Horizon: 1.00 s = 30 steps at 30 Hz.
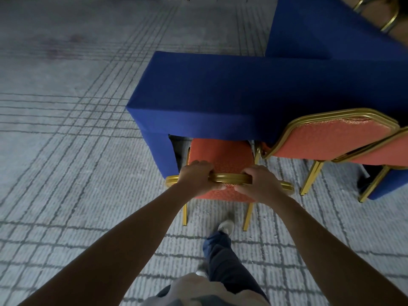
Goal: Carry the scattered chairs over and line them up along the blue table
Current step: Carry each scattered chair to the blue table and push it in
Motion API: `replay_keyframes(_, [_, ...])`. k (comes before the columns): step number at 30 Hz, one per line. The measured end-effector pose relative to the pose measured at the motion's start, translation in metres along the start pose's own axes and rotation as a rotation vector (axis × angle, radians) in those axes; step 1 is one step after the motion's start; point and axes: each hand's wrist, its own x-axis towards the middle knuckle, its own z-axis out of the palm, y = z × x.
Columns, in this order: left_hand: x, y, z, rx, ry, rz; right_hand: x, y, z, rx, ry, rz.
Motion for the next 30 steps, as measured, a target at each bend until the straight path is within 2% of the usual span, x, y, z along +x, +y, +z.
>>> replay_keyframes(9, [0.005, 0.005, -0.004, 0.003, -0.040, -0.019, 0.006, -0.008, 0.000, -0.081, -0.098, 0.035])
replay_keyframes(14, [0.010, 0.001, 0.002, 0.025, -0.023, -0.017, 0.011, -0.010, 0.001, -0.174, -0.077, 0.012])
replay_keyframes(19, [0.028, -0.004, -0.016, 0.122, -0.131, 0.013, 0.037, -0.017, -0.011, -0.266, -0.203, -0.053])
replay_keyframes(24, [0.059, -0.019, -0.044, 0.061, -0.062, -0.069, 0.077, -0.029, -0.036, -0.296, -0.088, -0.137])
replay_keyframes(27, [0.083, -0.019, -0.065, -0.023, 0.028, -0.105, 0.104, -0.030, -0.055, -0.237, -0.004, -0.076])
replay_keyframes(30, [0.105, -0.020, -0.082, -0.116, 0.063, -0.113, 0.130, -0.031, -0.071, -0.115, -0.003, -0.008])
